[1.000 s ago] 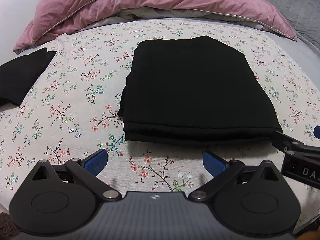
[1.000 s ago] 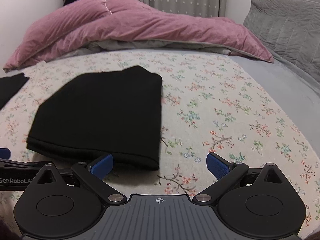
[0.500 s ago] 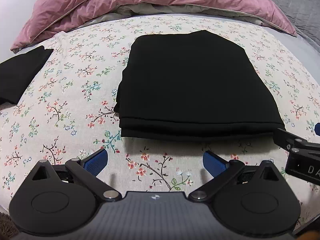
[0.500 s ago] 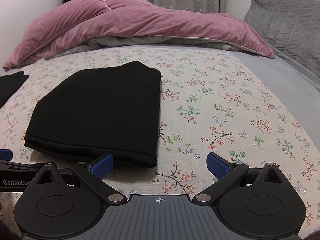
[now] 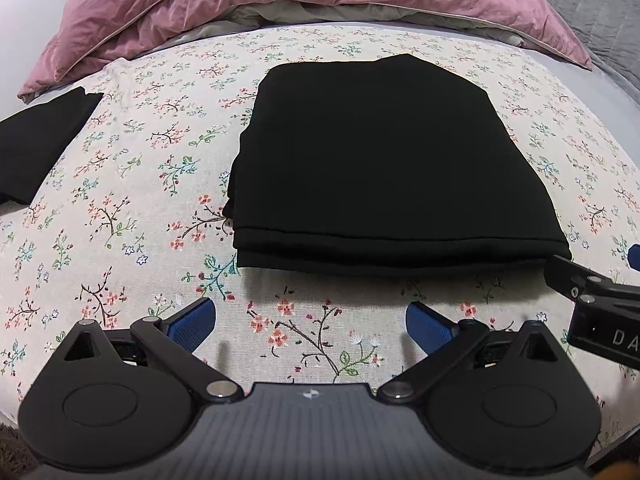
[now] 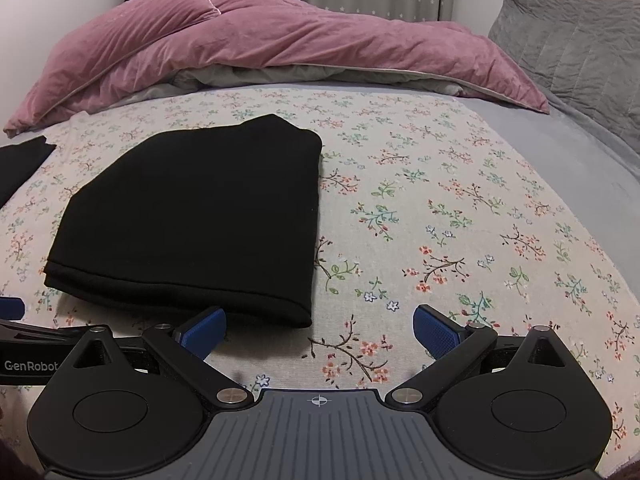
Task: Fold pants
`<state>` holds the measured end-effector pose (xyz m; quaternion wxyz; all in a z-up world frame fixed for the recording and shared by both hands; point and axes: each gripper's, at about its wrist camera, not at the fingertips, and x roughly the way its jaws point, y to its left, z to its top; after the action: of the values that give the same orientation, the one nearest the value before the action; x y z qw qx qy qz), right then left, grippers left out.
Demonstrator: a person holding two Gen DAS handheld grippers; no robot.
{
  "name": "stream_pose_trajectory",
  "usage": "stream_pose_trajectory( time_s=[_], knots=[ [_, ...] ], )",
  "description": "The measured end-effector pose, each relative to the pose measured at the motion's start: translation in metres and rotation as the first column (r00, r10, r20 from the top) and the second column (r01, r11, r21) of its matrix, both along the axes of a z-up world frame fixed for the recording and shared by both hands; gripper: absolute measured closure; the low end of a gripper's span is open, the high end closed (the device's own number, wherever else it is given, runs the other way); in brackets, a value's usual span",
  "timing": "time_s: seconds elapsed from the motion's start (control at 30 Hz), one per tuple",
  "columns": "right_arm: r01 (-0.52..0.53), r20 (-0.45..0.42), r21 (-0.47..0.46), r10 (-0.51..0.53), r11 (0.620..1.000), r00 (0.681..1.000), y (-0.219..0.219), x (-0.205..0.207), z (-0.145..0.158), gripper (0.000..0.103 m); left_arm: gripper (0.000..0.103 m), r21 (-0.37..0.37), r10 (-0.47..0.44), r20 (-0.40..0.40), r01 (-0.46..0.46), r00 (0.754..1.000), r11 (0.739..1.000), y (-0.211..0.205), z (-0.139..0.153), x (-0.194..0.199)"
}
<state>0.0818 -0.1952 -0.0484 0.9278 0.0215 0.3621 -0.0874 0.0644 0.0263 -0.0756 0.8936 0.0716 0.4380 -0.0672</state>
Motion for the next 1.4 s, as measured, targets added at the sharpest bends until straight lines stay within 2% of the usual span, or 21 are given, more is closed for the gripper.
stream_pose_trajectory(
  time_s=[1.4],
  knots=[
    [-0.014,-0.022,-0.008,0.014,1.000,1.000,0.0023,0.0023,-0.0094,0.002,0.000,-0.005,0.000,-0.006,0.000,1.000,1.000,-0.0003,0.0004,-0.0014]
  ],
)
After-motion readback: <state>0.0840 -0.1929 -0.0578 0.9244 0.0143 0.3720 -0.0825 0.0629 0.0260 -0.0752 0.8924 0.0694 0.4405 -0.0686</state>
